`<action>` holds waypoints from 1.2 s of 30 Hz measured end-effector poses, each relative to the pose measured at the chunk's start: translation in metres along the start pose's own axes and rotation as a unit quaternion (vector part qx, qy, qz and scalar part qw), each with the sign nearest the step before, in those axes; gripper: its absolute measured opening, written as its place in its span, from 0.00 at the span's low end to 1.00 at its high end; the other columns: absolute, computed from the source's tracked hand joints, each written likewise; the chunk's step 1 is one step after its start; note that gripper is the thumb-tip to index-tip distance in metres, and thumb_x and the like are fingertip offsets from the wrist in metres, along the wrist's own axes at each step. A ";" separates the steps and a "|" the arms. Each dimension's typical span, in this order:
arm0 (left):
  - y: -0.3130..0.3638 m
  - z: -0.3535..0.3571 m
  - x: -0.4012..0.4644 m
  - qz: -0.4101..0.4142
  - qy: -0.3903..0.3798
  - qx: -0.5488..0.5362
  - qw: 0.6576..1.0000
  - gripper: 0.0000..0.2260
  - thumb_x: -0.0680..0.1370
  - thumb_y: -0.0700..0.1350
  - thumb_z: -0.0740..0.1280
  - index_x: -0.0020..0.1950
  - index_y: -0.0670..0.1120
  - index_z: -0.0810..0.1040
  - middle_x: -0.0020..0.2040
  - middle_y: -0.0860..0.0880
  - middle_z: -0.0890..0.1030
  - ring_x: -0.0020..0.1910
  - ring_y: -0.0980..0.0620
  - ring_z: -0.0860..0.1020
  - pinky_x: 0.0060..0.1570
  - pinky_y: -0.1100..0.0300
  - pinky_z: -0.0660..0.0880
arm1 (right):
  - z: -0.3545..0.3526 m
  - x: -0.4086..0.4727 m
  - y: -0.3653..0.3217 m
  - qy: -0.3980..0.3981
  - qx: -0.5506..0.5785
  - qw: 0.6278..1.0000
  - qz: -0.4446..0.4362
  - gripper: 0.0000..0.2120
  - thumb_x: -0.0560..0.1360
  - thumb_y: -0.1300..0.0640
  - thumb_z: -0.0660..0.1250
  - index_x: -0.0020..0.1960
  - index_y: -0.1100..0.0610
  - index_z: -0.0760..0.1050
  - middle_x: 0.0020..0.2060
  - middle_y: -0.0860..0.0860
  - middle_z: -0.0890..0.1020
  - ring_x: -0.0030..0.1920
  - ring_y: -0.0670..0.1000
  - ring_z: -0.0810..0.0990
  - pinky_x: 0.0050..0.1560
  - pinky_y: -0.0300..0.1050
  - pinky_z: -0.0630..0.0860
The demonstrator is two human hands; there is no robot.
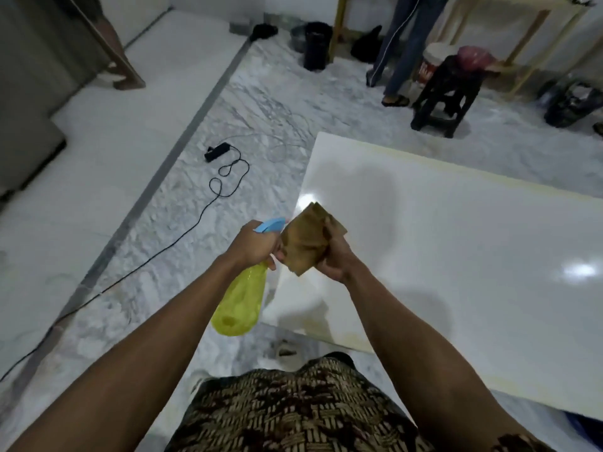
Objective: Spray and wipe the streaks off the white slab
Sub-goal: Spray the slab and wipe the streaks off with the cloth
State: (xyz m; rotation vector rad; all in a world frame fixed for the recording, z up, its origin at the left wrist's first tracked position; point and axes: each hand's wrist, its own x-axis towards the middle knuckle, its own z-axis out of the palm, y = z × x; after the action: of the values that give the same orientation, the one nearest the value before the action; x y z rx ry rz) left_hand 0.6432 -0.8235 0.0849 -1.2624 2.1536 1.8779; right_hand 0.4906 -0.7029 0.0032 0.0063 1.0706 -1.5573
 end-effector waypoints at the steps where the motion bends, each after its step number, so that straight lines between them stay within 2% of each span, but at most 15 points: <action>1: -0.009 0.008 -0.007 -0.017 0.015 -0.003 1.000 0.14 0.71 0.34 0.62 0.47 0.47 0.84 0.32 0.45 0.85 0.31 0.50 0.85 0.28 0.57 0.79 | -0.001 0.001 0.005 -0.021 -0.021 0.999 0.025 0.34 0.80 0.36 0.59 0.75 0.61 0.66 0.72 0.60 0.71 0.72 0.60 0.71 0.74 0.61 0.65; 4: -0.030 0.025 -0.019 -0.056 0.064 -0.021 0.996 0.13 0.78 0.34 0.62 0.42 0.48 0.83 0.32 0.43 0.84 0.29 0.50 0.84 0.26 0.58 0.78 | -0.006 0.004 0.018 -0.056 -0.059 0.994 0.073 0.33 0.82 0.36 0.52 0.73 0.62 0.69 0.70 0.60 0.74 0.70 0.60 0.73 0.73 0.61 0.65; 7: -0.050 0.036 -0.031 -0.093 0.095 -0.052 0.990 0.10 0.79 0.38 0.65 0.53 0.47 0.85 0.33 0.43 0.85 0.35 0.40 0.86 0.28 0.57 0.79 | -0.005 0.002 0.025 -0.071 -0.082 0.987 0.117 0.34 0.82 0.35 0.50 0.73 0.61 0.70 0.67 0.59 0.77 0.68 0.59 0.75 0.70 0.58 0.69; 10: -0.066 0.052 -0.051 -0.121 0.133 -0.071 0.981 0.17 0.72 0.41 0.65 0.57 0.49 0.86 0.33 0.44 0.85 0.39 0.33 0.86 0.30 0.56 0.79 | -0.006 -0.001 0.036 -0.074 -0.095 0.982 0.149 0.33 0.82 0.36 0.50 0.71 0.60 0.71 0.66 0.58 0.79 0.68 0.58 0.76 0.69 0.56 0.71; 14: -0.077 0.081 -0.085 -0.163 0.205 -0.098 0.960 0.09 0.69 0.42 0.65 0.44 0.39 0.82 0.31 0.42 0.83 0.26 0.44 0.82 0.28 0.61 0.75 | -0.009 -0.015 0.046 -0.105 -0.117 0.972 0.175 0.31 0.82 0.36 0.53 0.69 0.60 0.73 0.65 0.58 0.79 0.67 0.57 0.77 0.73 0.57 0.68; 16: -0.083 0.102 -0.104 -0.181 0.241 -0.124 0.945 0.11 0.65 0.45 0.63 0.41 0.39 0.78 0.29 0.42 0.81 0.24 0.46 0.79 0.30 0.60 0.74 | -0.013 -0.029 0.054 -0.124 -0.134 0.965 0.186 0.32 0.81 0.36 0.55 0.70 0.61 0.72 0.65 0.59 0.79 0.67 0.58 0.77 0.73 0.56 0.68; 18: -0.091 0.123 -0.120 -0.182 0.268 -0.141 0.936 0.08 0.68 0.44 0.64 0.38 0.39 0.78 0.27 0.43 0.80 0.22 0.48 0.79 0.29 0.61 0.74 | -0.019 -0.045 0.062 -0.139 -0.159 0.959 0.191 0.32 0.81 0.36 0.56 0.70 0.62 0.72 0.65 0.60 0.79 0.67 0.58 0.77 0.71 0.55 0.70; 20: -0.096 0.142 -0.132 -0.184 0.286 -0.164 0.926 0.06 0.73 0.38 0.65 0.41 0.36 0.80 0.31 0.41 0.83 0.22 0.48 0.80 0.26 0.61 0.74 | -0.027 -0.061 0.068 -0.148 -0.170 0.955 0.190 0.32 0.81 0.37 0.55 0.70 0.62 0.72 0.65 0.60 0.79 0.67 0.58 0.77 0.70 0.54 0.71; 23: -0.107 0.174 -0.151 -0.193 0.297 -0.218 0.909 0.10 0.74 0.37 0.68 0.53 0.35 0.82 0.41 0.37 0.86 0.24 0.44 0.82 0.28 0.56 0.80 | -0.045 -0.079 0.070 -0.125 -0.183 0.958 0.182 0.31 0.81 0.37 0.56 0.72 0.61 0.71 0.65 0.60 0.79 0.65 0.58 0.78 0.68 0.55 0.73; 25: -0.114 0.191 -0.161 -0.190 0.310 -0.236 0.901 0.14 0.72 0.39 0.68 0.55 0.34 0.82 0.40 0.38 0.85 0.27 0.40 0.83 0.37 0.46 0.85 | -0.059 -0.080 0.065 -0.098 -0.219 0.955 0.172 0.31 0.81 0.37 0.55 0.71 0.60 0.71 0.64 0.59 0.80 0.63 0.58 0.80 0.64 0.54 0.76; 27: -0.119 0.200 -0.169 -0.188 0.325 -0.243 0.894 0.17 0.71 0.39 0.68 0.57 0.34 0.83 0.36 0.41 0.85 0.30 0.37 0.84 0.45 0.37 0.85 | -0.066 -0.075 0.053 -0.082 -0.280 0.943 0.159 0.30 0.82 0.37 0.54 0.70 0.59 0.72 0.64 0.59 0.79 0.62 0.58 0.79 0.65 0.55 0.75; 29: -0.122 0.207 -0.176 -0.191 0.341 -0.247 0.887 0.21 0.69 0.41 0.67 0.60 0.36 0.83 0.37 0.41 0.85 0.29 0.38 0.84 0.46 0.38 0.85 | -0.065 -0.070 0.039 -0.046 -0.384 0.913 0.132 0.29 0.81 0.37 0.56 0.71 0.58 0.71 0.65 0.58 0.79 0.62 0.58 0.79 0.67 0.56 0.74; 31: -0.122 0.211 -0.179 -0.199 0.353 -0.248 0.880 0.20 0.71 0.41 0.67 0.62 0.38 0.83 0.39 0.41 0.86 0.29 0.40 0.84 0.44 0.43 0.85 | -0.053 -0.061 0.027 -0.026 -0.521 0.852 0.045 0.28 0.81 0.38 0.56 0.73 0.56 0.69 0.67 0.55 0.76 0.64 0.57 0.77 0.66 0.50 0.72; 34: -0.118 0.214 -0.180 -0.219 0.386 -0.266 0.856 0.18 0.74 0.39 0.68 0.63 0.39 0.82 0.40 0.40 0.86 0.28 0.42 0.84 0.37 0.48 0.84 | -0.029 -0.040 0.020 -0.118 -0.652 0.730 -0.166 0.22 0.83 0.42 0.54 0.74 0.46 0.68 0.70 0.49 0.75 0.68 0.55 0.75 0.65 0.48 0.70; 36: -0.116 0.215 -0.179 -0.227 0.401 -0.286 0.840 0.18 0.73 0.39 0.69 0.62 0.39 0.82 0.40 0.40 0.86 0.31 0.40 0.85 0.36 0.47 0.84 | -0.017 -0.022 0.025 -0.170 -0.677 0.678 -0.231 0.23 0.83 0.44 0.55 0.77 0.47 0.64 0.72 0.49 0.73 0.71 0.54 0.72 0.69 0.51 0.68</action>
State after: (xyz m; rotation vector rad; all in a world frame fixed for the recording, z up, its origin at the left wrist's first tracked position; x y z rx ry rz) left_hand 0.7282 -0.5400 0.0191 -2.7815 1.1987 2.0247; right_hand 0.5079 -0.6721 -0.0100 -1.6127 1.7427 -0.7298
